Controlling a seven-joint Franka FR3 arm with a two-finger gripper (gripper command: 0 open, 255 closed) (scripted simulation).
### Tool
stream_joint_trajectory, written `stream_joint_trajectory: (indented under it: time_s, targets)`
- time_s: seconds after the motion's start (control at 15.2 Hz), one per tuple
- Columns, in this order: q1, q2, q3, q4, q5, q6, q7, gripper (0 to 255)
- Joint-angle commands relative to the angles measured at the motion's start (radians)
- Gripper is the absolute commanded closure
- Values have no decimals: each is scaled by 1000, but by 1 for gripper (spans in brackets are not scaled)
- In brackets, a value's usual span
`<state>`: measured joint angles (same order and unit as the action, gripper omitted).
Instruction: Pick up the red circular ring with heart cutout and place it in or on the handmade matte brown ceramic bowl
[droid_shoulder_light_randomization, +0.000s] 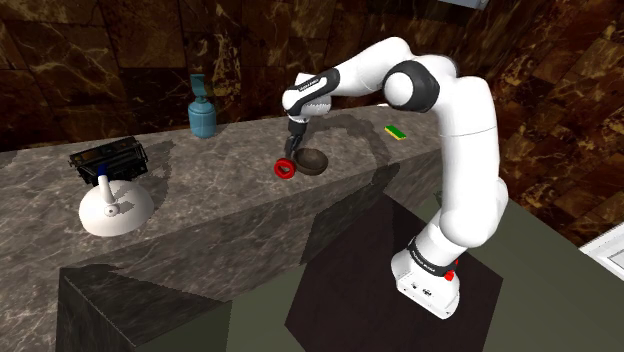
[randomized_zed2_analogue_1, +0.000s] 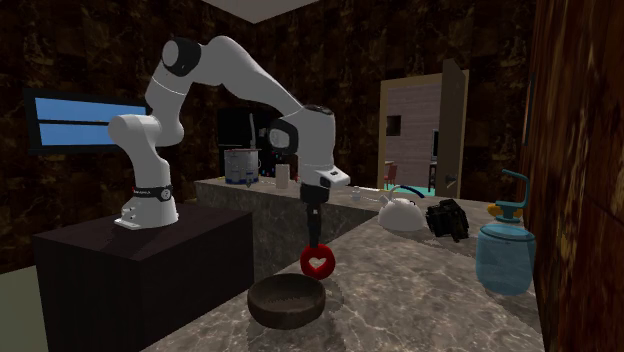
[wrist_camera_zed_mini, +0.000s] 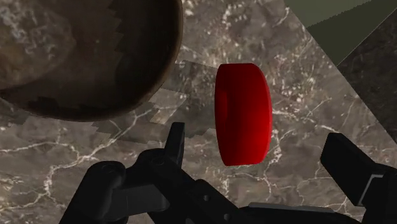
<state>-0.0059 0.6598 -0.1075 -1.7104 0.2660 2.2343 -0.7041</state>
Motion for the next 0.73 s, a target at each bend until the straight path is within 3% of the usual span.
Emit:
stream_joint_trajectory:
  time_s: [0.0, 0.66]
  targets:
    - [-6, 72, 10, 74, 0, -11, -13, 0]
    - [-3, 134, 22, 68, 13, 57, -21, 0]
